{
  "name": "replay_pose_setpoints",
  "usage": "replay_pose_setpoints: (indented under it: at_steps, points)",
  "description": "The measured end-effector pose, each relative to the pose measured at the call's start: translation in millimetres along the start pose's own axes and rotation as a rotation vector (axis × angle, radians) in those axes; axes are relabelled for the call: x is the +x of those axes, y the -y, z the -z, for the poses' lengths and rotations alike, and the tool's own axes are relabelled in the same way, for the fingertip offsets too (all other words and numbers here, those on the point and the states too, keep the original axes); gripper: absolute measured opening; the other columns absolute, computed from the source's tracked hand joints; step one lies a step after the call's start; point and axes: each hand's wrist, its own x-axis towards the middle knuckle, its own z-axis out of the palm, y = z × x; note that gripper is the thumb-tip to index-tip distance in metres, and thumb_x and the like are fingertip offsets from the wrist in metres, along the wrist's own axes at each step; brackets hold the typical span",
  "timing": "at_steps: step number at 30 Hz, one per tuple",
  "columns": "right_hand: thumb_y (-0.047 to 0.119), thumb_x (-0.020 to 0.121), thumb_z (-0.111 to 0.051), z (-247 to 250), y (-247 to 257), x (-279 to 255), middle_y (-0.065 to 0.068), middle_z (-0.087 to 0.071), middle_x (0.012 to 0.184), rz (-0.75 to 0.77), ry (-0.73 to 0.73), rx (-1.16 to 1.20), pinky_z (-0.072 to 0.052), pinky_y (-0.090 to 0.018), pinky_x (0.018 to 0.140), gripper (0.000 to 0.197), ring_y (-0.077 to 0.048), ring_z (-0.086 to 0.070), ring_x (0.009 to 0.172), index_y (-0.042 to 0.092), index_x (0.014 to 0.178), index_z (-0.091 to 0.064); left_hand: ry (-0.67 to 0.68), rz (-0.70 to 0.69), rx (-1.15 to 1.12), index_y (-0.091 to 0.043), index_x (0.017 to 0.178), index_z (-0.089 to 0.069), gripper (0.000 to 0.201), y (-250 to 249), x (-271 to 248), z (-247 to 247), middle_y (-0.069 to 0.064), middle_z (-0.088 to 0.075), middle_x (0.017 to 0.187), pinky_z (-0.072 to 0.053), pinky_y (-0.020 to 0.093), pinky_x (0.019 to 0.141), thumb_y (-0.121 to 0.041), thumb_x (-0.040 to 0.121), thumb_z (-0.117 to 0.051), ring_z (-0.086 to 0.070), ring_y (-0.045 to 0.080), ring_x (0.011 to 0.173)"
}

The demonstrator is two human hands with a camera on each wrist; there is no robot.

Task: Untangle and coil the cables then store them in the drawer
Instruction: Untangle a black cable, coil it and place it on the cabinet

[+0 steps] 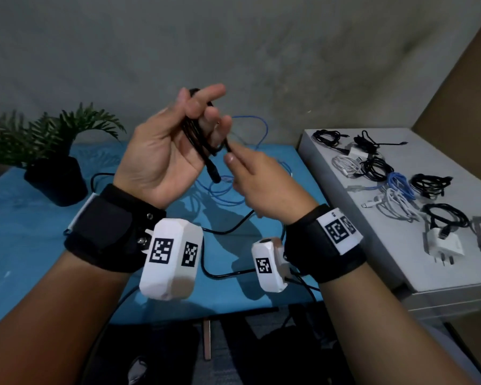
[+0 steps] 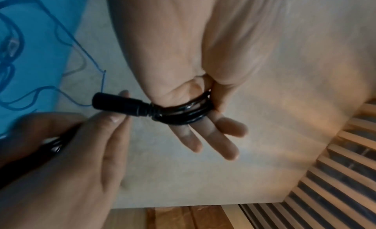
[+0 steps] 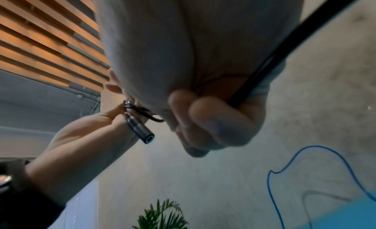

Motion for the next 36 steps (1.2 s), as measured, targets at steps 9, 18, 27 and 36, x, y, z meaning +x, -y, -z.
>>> replay_pose_setpoints:
  at_steps: [9,18,27,36]
  points:
    - [0.03,0.099,-0.054,7,23,-10,0.013,-0.051,0.077,-0.021,0.297,-0.278,-0.034,-0.034,0.063,0.018,-0.021,-0.052,0.076,0.022,0.089,-0.067,0.041,-0.118,1.397,0.0,0.11,-0.056,0.032,12,1,9,0.004,-0.075,0.088,-0.056,0.038,0.089,-0.027,0.104,-0.04,-0.073,0.018,0.089]
    - [0.026,0.081,-0.053,53,29,-14,-0.009,-0.064,0.06,0.004,0.087,0.054,-0.042,-0.05,0.061,0.029,-0.033,-0.049,0.06,0.007,0.064,-0.067,0.372,0.338,1.173,-0.005,0.092,-0.064,0.032,0,-10,-3,0.007,-0.049,0.052,-0.027,0.033,0.046,-0.023,0.107,-0.043,-0.032,0.023,0.046]
    - [0.004,0.086,-0.047,52,47,-22,0.01,-0.046,0.05,0.201,-0.164,0.124,-0.03,-0.035,0.051,0.004,-0.017,-0.034,0.05,0.008,0.087,-0.049,0.416,0.356,1.01,-0.006,0.087,-0.068,0.043,-19,-12,-7,0.004,-0.035,0.047,-0.016,0.039,0.049,-0.041,0.1,-0.047,-0.025,0.02,0.045]
    - [0.022,0.106,-0.052,57,38,-15,-0.001,-0.052,0.079,0.263,-0.212,0.177,-0.039,-0.04,0.062,0.009,-0.02,-0.048,0.068,0.013,0.102,-0.053,0.367,0.316,0.367,-0.007,0.093,-0.062,0.045,-14,-20,-16,-0.012,-0.036,0.037,-0.06,0.036,0.078,-0.03,0.109,-0.026,-0.069,0.019,0.052]
